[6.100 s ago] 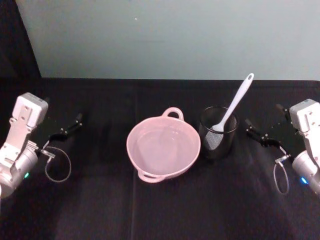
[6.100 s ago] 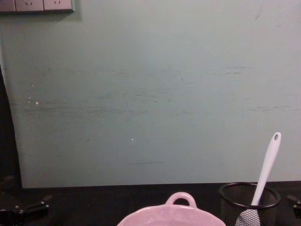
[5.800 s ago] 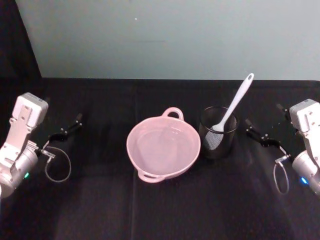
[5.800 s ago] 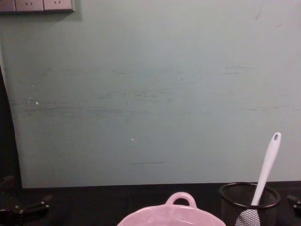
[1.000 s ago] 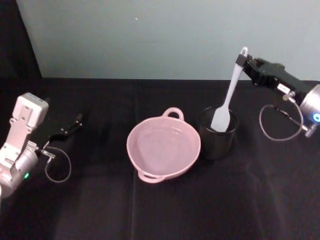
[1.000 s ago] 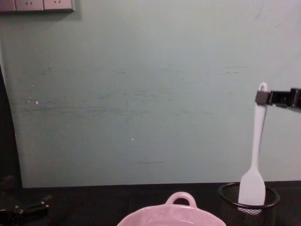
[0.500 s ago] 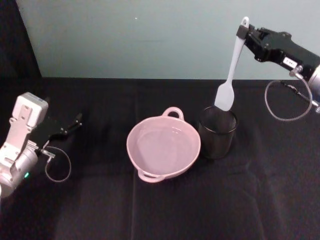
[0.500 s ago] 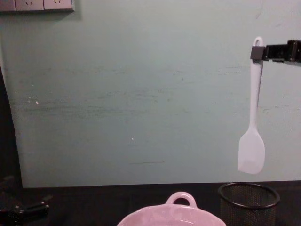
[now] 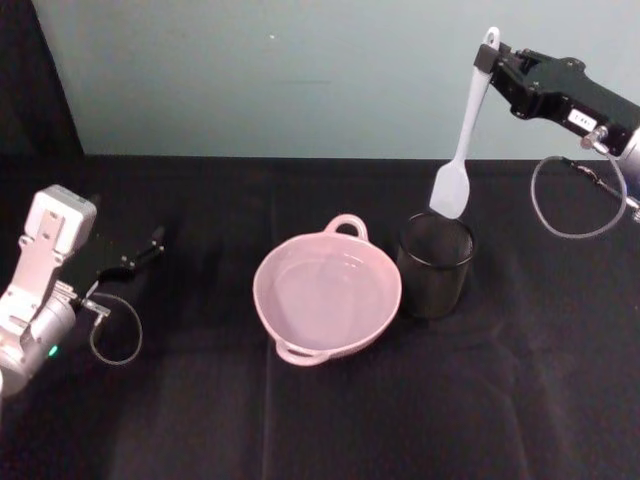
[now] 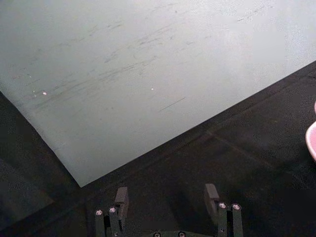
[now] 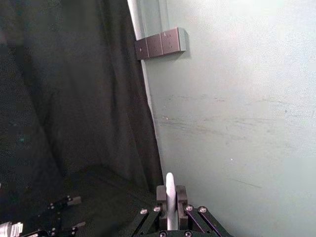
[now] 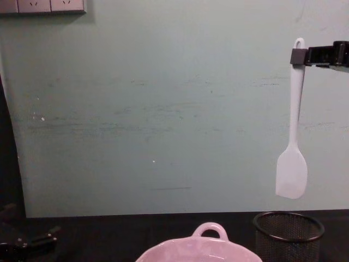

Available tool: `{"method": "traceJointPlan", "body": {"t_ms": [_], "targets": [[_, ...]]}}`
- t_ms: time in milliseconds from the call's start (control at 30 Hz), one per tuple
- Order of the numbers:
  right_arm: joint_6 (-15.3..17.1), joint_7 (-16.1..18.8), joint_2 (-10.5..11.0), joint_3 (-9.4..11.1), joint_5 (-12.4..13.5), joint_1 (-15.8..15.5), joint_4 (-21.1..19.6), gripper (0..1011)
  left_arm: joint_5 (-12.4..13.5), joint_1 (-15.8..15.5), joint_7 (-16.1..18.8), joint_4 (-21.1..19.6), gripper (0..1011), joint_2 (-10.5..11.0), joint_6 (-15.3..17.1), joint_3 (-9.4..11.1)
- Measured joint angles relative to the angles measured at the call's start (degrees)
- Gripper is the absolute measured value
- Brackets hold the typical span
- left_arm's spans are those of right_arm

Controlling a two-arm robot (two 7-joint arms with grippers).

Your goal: Use the one hand to pick up the spoon and stir the clear water in the bowl.

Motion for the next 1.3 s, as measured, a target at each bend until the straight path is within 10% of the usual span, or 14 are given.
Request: {"method": "traceJointPlan", "body": {"t_ms": [600, 1300], "targets": [[1.00, -0.19, -0.33, -1.03, -2.01, 0.52, -0.99, 122, 0.00, 0.00, 0.00, 0.00, 1011, 0.00, 0.00, 0.00], [-3.71, 8.95, -11.71, -12.79, -10.78, 4.18, 8.39, 123, 0.00, 0.00, 0.00, 0.00, 1011, 0.00, 0.00, 0.00]]}}
